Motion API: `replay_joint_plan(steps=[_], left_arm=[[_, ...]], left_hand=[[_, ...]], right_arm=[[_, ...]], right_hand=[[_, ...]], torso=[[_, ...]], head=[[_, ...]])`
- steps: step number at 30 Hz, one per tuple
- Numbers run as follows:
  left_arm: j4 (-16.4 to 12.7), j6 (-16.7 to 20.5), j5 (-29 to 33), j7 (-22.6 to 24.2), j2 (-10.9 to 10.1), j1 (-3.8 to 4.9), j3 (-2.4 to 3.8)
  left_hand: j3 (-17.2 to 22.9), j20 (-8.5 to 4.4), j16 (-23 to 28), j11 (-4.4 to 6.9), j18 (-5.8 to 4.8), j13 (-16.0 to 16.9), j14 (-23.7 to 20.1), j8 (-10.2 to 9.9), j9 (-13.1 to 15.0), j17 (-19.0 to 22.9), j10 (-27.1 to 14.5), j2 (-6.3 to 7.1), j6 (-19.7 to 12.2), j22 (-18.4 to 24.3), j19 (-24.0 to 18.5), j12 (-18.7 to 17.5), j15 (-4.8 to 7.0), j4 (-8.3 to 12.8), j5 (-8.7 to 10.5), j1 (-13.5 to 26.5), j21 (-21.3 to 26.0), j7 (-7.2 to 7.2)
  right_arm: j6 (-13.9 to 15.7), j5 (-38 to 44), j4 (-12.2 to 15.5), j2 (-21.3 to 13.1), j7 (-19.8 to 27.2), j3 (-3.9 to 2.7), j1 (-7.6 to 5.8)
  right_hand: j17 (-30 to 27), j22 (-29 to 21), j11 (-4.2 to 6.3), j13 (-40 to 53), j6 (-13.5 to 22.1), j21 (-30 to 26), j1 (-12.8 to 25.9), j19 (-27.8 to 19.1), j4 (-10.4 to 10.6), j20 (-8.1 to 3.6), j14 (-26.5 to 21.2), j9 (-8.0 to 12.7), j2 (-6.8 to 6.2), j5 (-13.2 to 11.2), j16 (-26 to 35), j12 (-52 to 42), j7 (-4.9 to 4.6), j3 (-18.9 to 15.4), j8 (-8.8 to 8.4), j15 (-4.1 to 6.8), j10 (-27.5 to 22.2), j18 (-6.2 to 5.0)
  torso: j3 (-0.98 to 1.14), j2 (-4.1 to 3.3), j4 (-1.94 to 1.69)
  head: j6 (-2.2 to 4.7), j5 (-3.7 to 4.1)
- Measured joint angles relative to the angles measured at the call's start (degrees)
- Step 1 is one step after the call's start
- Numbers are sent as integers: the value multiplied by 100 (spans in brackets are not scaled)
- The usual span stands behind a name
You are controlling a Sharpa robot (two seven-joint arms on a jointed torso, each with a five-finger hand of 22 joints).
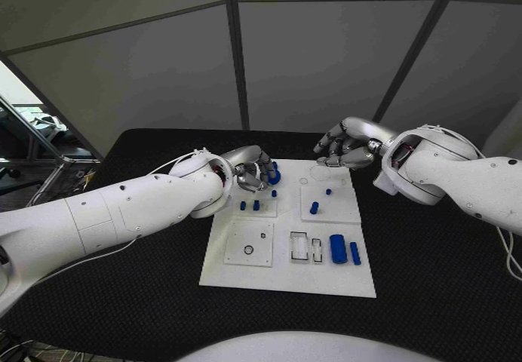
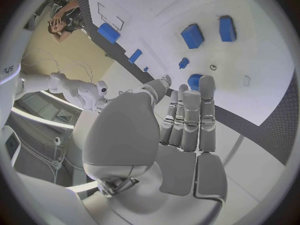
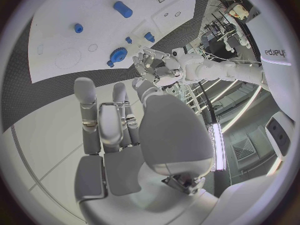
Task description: Assemble the parts on the task board
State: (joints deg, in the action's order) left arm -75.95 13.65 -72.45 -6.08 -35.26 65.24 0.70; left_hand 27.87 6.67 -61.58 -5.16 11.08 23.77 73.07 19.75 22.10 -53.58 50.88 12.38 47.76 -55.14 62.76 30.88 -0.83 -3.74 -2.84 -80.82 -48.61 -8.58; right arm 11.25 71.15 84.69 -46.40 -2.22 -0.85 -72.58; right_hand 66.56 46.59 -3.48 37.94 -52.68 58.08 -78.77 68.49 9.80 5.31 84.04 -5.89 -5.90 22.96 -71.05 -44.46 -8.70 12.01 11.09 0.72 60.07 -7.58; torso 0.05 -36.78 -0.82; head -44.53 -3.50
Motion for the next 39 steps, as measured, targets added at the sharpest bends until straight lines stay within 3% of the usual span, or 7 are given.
replay_joint_plan(steps=[5,8,12,26,39], left_arm=[[209,30,-462,246,186,0,-109],[334,31,-709,321,299,0,-167],[457,4,-1012,363,425,-1,-200],[678,-260,-1479,325,620,-4,-220],[886,-412,-1584,225,715,-4,-220]], left_hand=[[12,-14,-539,13,0,-301,474,-179,-251,-426,86,69,161,-726,756,-236,23,44,0,69,-906,21],[-16,-37,-1021,12,2,-524,862,-305,-423,-902,88,89,231,-1254,1267,-429,31,72,0,89,-1554,23],[-65,-55,-1373,18,0,-732,1069,-412,-582,-1270,98,114,284,-1541,1570,-585,53,120,0,114,-1911,48],[-36,-84,-1476,35,1,-970,1069,-479,-759,-1349,231,110,427,-1806,1813,-718,53,155,0,114,-2210,60],[161,-93,-1497,19,2,-1164,1068,-551,-884,-1301,348,-41,565,-1849,1862,-831,52,280,0,22,-2238,66]], right_arm=[[14,21,23,3,4,0,0],[23,33,35,3,5,0,0],[31,46,44,6,6,0,0],[38,67,53,12,6,0,0],[38,74,53,21,4,0,0]], right_hand=[[0,-10,0,-194,0,-23,-33,0,23,0,0,0,-33,0,0,208,0,37,0,0,0,0],[0,-10,0,-276,0,-23,-33,0,31,0,0,0,-33,0,22,276,0,62,0,0,0,0],[0,-10,0,-308,0,-23,-33,0,31,0,0,0,-33,0,22,304,0,62,0,0,0,0],[1,-7,0,-335,0,-23,-33,0,47,0,0,0,-33,0,22,324,0,78,0,0,1,0],[1,3,-1,-354,0,-22,-33,0,46,0,0,0,-33,0,22,329,0,77,0,0,1,0]], torso=[[-2,-3,0],[-2,-3,-2],[-3,-4,-3],[-2,2,-10],[-1,4,-13]], head=[[16,6],[24,18],[25,20],[-1,68],[-13,84]])
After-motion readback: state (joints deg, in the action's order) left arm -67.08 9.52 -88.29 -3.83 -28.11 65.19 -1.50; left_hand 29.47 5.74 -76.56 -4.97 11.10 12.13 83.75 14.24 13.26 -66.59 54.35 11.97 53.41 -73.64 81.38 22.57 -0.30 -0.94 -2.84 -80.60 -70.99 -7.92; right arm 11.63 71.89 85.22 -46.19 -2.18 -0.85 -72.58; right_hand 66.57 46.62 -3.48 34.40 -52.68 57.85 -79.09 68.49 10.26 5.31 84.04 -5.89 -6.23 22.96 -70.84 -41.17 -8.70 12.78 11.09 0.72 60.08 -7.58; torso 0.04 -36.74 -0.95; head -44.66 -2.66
